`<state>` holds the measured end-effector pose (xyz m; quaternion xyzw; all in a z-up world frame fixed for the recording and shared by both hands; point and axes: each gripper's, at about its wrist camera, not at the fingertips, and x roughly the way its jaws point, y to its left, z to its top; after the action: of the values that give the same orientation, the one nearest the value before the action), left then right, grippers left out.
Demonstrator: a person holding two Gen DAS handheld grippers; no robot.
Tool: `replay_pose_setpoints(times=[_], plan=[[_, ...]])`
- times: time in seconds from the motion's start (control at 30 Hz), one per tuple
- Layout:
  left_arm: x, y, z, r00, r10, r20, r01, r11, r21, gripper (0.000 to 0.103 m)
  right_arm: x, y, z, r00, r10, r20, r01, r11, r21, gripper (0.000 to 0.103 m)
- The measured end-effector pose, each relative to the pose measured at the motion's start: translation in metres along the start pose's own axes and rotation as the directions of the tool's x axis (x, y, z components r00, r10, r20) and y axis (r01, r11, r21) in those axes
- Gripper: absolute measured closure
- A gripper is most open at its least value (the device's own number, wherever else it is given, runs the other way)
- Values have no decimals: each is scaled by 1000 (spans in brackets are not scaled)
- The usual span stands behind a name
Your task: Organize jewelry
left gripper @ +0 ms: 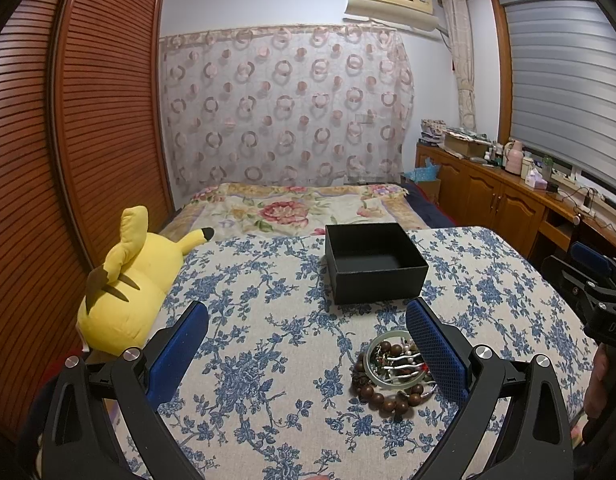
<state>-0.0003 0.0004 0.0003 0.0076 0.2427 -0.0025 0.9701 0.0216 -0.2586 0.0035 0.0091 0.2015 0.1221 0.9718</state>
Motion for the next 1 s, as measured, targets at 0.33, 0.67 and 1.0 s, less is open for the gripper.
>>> replay_pose_setpoints(times=[0.33, 0.67, 1.0], plan=[[0, 0, 0, 1000, 0, 0, 0, 1000, 1, 7, -2, -1, 0, 1000, 1, -1, -1, 1000, 1, 2], [0, 0, 0, 1000, 0, 1, 0, 1000, 1, 7, -3, 0, 0, 1000, 1, -1, -1, 1000, 0, 2], [-5, -4, 7, 1000, -2, -1, 2, 1000, 0, 7, -3, -1, 0, 1000, 2, -2, -2, 1000, 2, 2]])
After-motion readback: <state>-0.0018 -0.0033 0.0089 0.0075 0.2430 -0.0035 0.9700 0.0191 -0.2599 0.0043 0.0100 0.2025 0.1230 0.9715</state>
